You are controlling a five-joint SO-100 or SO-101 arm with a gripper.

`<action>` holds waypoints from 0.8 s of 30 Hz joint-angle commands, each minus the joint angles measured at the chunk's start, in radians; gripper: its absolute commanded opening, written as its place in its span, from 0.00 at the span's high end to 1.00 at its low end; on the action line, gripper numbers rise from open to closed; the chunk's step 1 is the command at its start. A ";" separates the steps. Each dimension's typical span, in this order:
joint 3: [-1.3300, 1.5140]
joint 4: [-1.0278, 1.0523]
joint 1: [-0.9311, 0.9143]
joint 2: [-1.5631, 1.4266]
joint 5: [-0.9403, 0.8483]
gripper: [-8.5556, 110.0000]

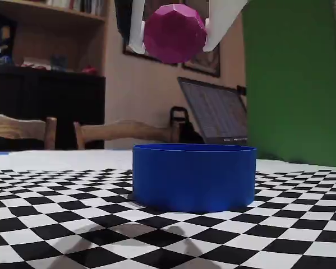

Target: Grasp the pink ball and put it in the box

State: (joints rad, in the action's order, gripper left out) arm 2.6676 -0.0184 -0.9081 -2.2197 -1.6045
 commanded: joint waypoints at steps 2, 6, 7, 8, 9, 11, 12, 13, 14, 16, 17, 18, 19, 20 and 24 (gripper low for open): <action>-0.075 -0.018 -0.012 0.032 0.000 0.93; -0.123 -0.018 -0.015 0.089 0.000 0.93; -0.137 -0.018 -0.017 0.106 -0.002 0.93; -0.147 -0.018 -0.018 0.118 -0.002 0.93; -0.160 -0.018 -0.018 0.132 -0.002 0.93; -0.190 -0.018 -0.020 0.167 -0.002 0.93; -0.202 -0.018 -0.021 0.179 -0.002 0.93; -0.215 -0.018 -0.023 0.195 -0.003 0.93; -0.225 -0.018 -0.023 0.207 -0.003 0.93; -0.250 -0.018 -0.026 0.236 -0.003 0.93; -0.261 -0.020 -0.028 0.249 -0.003 0.93; -0.272 -0.020 -0.029 0.262 -0.003 0.93; -0.281 -0.020 -0.031 0.275 -0.003 0.93; -0.293 -0.020 -0.034 0.291 -0.003 0.93; -0.324 -0.021 -0.038 0.336 -0.006 0.93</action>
State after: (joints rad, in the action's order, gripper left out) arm 2.4022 -0.0199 -0.9357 -1.8883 -1.6045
